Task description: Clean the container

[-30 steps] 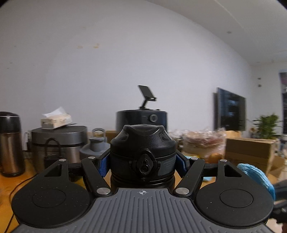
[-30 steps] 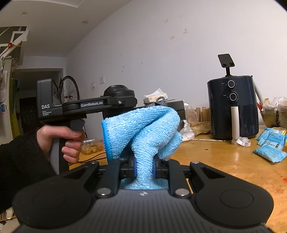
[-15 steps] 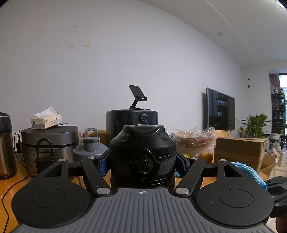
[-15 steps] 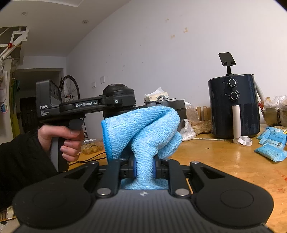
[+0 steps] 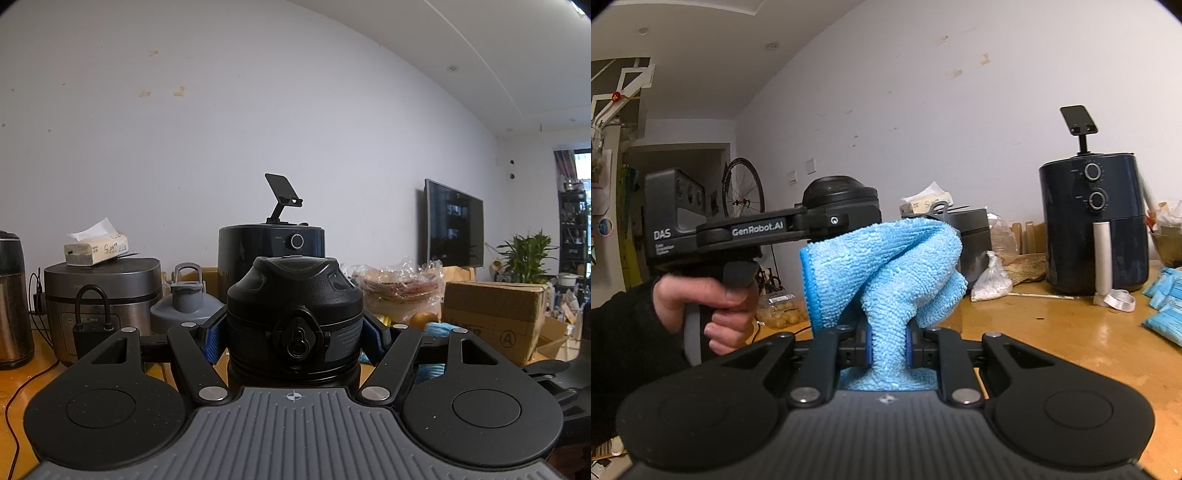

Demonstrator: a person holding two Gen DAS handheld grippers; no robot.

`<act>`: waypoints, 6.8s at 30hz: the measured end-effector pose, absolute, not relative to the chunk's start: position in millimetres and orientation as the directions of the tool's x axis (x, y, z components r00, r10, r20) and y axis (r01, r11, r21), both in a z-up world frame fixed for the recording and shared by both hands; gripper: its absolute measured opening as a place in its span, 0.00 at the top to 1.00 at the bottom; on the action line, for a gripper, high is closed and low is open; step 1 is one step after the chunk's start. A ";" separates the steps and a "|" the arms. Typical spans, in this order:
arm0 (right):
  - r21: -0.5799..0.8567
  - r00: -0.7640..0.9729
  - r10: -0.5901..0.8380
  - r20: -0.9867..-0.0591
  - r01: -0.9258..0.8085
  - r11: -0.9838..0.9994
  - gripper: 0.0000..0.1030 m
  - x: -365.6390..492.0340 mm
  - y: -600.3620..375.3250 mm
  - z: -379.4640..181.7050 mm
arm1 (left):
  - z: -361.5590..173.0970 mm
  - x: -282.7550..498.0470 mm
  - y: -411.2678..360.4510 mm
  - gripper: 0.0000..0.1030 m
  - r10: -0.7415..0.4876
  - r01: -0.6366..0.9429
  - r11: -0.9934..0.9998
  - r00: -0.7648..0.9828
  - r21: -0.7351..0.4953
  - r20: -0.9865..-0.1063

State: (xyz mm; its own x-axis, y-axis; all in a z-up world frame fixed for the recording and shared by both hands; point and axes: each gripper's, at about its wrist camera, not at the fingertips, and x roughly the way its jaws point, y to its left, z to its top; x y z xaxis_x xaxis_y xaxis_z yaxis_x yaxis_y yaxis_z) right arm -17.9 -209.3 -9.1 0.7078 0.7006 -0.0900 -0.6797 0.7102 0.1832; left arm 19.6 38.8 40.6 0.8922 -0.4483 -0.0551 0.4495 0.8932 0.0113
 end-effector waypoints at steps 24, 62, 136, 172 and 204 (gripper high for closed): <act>0.178 0.666 0.741 -0.088 -0.721 0.670 0.88 5.8 -178.1 -2.8 | 41.7 18.4 38.0 0.34 -0.450 0.452 0.892 0.891 0.012 -0.065; 0.187 0.588 0.733 -0.342 -0.721 0.667 0.90 14.3 -164.0 -71.9 | 43.9 19.3 36.6 0.34 -0.451 0.452 0.892 0.891 0.014 -0.061; 0.151 0.694 0.715 -0.085 -0.700 0.698 0.89 -30.2 -206.3 3.4 | 42.2 15.9 45.5 0.34 -0.452 0.454 0.891 0.890 0.024 -0.063; 0.118 0.871 0.473 -0.133 -0.460 0.880 0.89 -24.2 -241.4 -10.2 | 43.7 19.2 40.4 0.34 -0.455 0.456 0.890 0.888 0.013 -0.061; 0.053 0.975 0.138 -0.172 -0.131 0.990 0.85 -10.7 -255.8 -26.0 | 41.8 21.2 37.3 0.34 -0.448 0.450 0.893 0.892 0.017 -0.061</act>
State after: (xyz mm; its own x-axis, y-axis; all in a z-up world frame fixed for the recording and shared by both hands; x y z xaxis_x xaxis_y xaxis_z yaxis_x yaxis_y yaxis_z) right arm -10.7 -255.8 -26.0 0.9753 0.1384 -0.1720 -0.1311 0.9900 0.0529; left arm 21.2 37.3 41.8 0.8918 -0.4484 -0.0610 0.4501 0.8928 0.0174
